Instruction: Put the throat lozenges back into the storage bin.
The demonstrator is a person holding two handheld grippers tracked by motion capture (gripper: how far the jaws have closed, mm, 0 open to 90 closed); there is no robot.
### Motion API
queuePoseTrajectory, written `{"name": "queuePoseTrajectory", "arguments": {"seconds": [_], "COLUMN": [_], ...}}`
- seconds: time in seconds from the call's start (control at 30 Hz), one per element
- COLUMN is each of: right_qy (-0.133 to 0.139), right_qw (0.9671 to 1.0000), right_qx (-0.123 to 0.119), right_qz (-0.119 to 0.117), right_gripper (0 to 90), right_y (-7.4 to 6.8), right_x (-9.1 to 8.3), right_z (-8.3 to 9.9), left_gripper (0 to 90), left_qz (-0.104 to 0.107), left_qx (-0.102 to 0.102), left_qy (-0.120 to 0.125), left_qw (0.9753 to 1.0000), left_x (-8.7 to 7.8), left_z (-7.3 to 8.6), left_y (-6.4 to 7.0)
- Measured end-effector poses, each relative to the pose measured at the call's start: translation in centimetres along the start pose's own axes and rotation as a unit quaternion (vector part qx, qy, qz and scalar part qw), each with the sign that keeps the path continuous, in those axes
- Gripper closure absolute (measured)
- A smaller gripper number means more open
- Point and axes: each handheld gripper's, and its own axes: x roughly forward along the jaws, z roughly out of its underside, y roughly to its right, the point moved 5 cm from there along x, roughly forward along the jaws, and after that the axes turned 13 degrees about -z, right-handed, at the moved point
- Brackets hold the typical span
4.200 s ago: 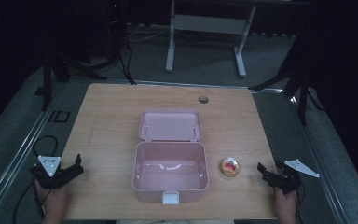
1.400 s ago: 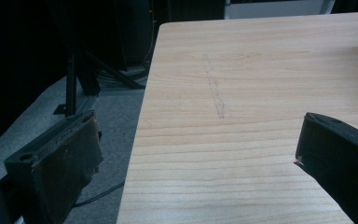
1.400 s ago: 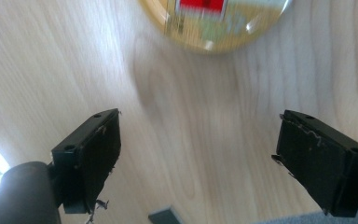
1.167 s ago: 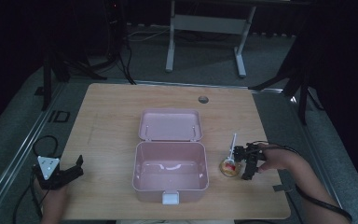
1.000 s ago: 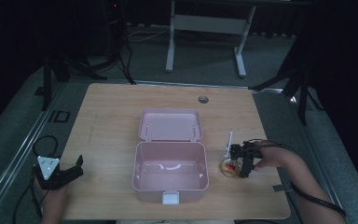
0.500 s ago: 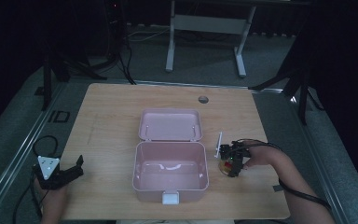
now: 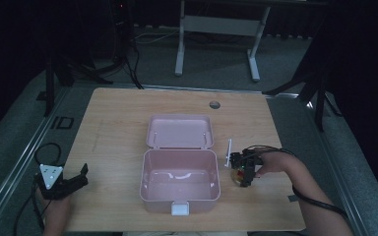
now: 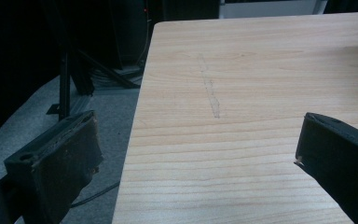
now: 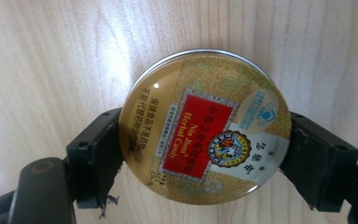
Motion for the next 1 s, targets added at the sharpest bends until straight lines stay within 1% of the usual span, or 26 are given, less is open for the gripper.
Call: {"name": "queuePoseTrajectory", "arguments": {"seconds": [0.2, 0.27, 0.4, 0.43, 0.47, 0.5, 0.6, 0.63, 0.67, 0.7, 0.73, 0.77, 0.83, 0.87, 0.9, 0.97, 1.0], "right_qy": [-0.005, -0.009, -0.007, -0.007, -0.006, -0.005, -0.001, -0.001, -0.002, -0.002, -0.004, -0.004, -0.004, -0.004, -0.006, -0.002, -0.002], "right_qw": [1.0, 1.0, 1.0, 1.0, 1.0, 0.9999, 0.9998, 0.9998, 0.9996, 0.9996, 0.9996, 0.9996, 0.9994, 0.9994, 0.9992, 0.9989, 0.9989], "right_qx": [-0.001, -0.001, 0.001, 0.001, -0.001, -0.006, -0.009, -0.009, -0.01, -0.01, -0.012, -0.012, -0.013, -0.013, -0.014, -0.017, -0.017], "right_qz": [-0.005, 0.003, 0.004, 0.004, 0.004, 0.011, 0.02, 0.02, 0.024, 0.024, 0.027, 0.027, 0.031, 0.031, 0.036, 0.043, 0.043], "right_gripper": [19.8, 19.8, 19.8, 19.8, 19.9, 19.8, 19.8, 19.8, 19.8, 19.8, 19.8, 19.8, 19.9, 19.9, 19.9, 19.9, 19.9], "right_y": [-0.9, -1.2, -1.9, -1.9, -2.2, -2.6, -3.1, -3.1, -3.5, -3.5, -4.0, -4.0, -4.5, -4.5, -5.0, -5.3, -5.3], "right_x": [-1.8, -2.5, -4.1, -4.1, -4.8, -5.7, -6.8, -6.8, -7.6, -7.6, -8.5, -8.5, -9.7, -9.7, -10.7, -11.8, -11.8], "right_z": [0.2, 0.2, 0.2, 0.2, 0.2, 0.2, 0.1, 0.1, 0.1, 0.1, 0.0, 0.0, -0.1, -0.1, -0.2, -0.3, -0.3], "left_gripper": [0.4, 0.4, 0.4, 0.4, 0.4, 0.4, 0.4, 0.4, 0.4, 0.4, 0.4, 0.4, 0.4, 0.4, 0.4, 0.4, 0.4], "left_qz": [0.0, 0.001, 0.001, 0.001, 0.001, 0.001, 0.0, 0.001, 0.001, 0.001, 0.001, 0.001, 0.0, 0.0, 0.001, 0.001, 0.001], "left_qx": [0.001, 0.001, 0.002, 0.002, 0.002, 0.002, 0.003, 0.003, 0.003, 0.003, 0.002, 0.002, 0.003, 0.003, 0.003, 0.002, 0.002], "left_qy": [-0.001, -0.001, -0.002, -0.002, -0.002, -0.002, -0.002, -0.002, -0.003, -0.003, -0.003, -0.003, -0.004, -0.004, -0.004, -0.003, -0.003], "left_qw": [1.0, 1.0, 1.0, 1.0, 1.0, 1.0, 1.0, 1.0, 1.0, 1.0, 1.0, 1.0, 1.0, 1.0, 1.0, 1.0, 1.0], "left_x": [0.0, 0.0, 0.0, 0.0, 0.0, 0.0, 0.0, 0.0, 0.0, 0.0, 0.0, 0.0, 0.1, 0.1, 0.0, 0.0, 0.0], "left_z": [0.0, 0.0, 0.0, 0.0, 0.0, 0.0, 0.0, 0.0, 0.0, 0.0, 0.0, 0.0, 0.0, 0.0, 0.0, 0.0, 0.0], "left_y": [0.0, 0.0, 0.0, 0.0, 0.0, 0.0, 0.0, 0.0, 0.0, 0.0, 0.0, 0.0, 0.0, 0.0, 0.0, 0.0, 0.0]}}
